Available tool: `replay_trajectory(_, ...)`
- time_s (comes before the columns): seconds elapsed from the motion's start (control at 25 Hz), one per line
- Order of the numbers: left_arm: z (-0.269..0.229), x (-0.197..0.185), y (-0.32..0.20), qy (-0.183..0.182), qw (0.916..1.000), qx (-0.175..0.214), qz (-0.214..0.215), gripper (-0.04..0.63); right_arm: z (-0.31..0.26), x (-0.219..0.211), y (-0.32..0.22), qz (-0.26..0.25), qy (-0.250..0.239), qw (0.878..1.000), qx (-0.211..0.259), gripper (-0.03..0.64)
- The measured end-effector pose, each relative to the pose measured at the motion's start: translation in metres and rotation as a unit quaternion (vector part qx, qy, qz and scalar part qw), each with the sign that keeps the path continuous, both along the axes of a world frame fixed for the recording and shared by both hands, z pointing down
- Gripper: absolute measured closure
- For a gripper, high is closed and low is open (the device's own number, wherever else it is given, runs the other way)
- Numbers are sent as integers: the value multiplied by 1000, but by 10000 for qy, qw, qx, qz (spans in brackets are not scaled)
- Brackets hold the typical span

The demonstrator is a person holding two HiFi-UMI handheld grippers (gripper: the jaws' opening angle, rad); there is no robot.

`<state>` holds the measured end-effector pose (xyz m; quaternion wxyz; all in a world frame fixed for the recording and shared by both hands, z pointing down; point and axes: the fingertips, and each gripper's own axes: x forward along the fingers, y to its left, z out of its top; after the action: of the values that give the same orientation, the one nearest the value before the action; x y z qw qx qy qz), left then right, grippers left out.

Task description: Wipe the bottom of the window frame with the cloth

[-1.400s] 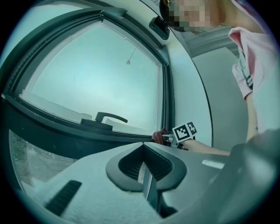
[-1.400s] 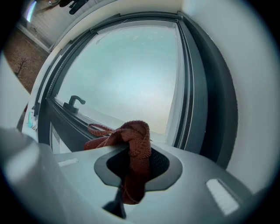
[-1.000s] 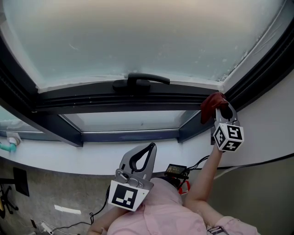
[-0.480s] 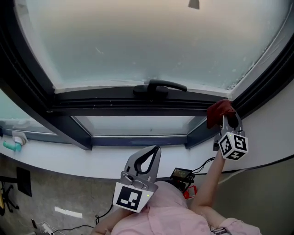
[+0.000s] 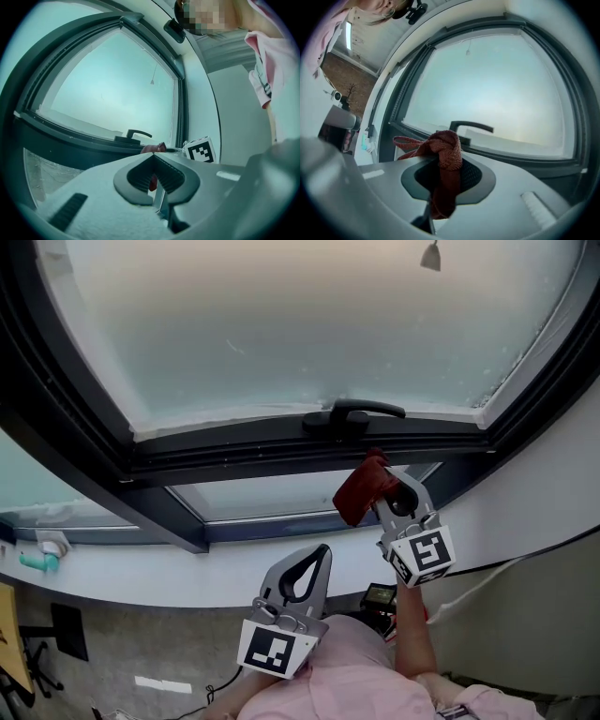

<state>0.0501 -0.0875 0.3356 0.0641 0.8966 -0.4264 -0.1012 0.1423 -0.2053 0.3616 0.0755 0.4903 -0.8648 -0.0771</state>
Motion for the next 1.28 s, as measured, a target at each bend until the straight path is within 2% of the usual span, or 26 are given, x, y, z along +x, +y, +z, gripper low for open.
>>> replay_trajectory(0.12,5,-19,4,3,10000,-82,-53,601,22,-29,-2,-89,112,9995,-271,554)
replay_trajectory(0.24,9,-39,6,8,9998,-108,-177,601,36,-41,-14,27,69,9991,-410,554)
replay_trajectory(0.44,13,-70,6,18,9991,-135,-402,601,39,-50,-37,345,-647,9963,-445,555)
replay_trajectory(0.56,13,-86,3,16,9986,-117,-515,601,39,-51,-45,545,-819,9945,-348,551)
replay_trajectory(0.72,17,-100,0,-128,9983,-151,-546,601,39,-52,-46,698,-615,9955,-201,551)
replay_trajectory(0.84,12,-106,-3,17,9983,-94,-568,601,39,-54,-46,780,-407,9960,-137,551)
replay_trajectory(0.96,14,-108,-4,-82,9986,-73,-515,601,40,-55,-47,795,-273,9964,-106,551)
replay_trajectory(1.12,19,-108,-3,-338,9986,-48,-408,601,39,-54,-47,813,-283,9962,-106,551)
replay_trajectory(1.28,17,-107,-4,-353,9987,12,-368,601,40,-54,-46,844,-255,9961,-84,551)
